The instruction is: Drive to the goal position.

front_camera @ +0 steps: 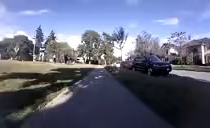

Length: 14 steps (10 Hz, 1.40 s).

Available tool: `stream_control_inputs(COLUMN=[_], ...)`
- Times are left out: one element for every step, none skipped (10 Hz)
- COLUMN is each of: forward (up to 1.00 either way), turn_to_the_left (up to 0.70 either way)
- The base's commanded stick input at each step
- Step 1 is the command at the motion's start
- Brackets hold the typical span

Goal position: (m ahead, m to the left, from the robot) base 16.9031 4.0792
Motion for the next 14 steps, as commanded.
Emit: stream_control_inputs(forward=[1.0, 1.0, 1.0, 1.0, 1.0, 1.0, 1.0, 1.0, 1.0, 1.0, 1.0, 1.0, 1.0, 1.0], turn_to_the_left=[0.03, 0.01, 0.02, 0.02, 0.01, 0.02, 0.02, 0.04, 0.06, 0.04, 0.0, -0.01, -0.01, -0.01])
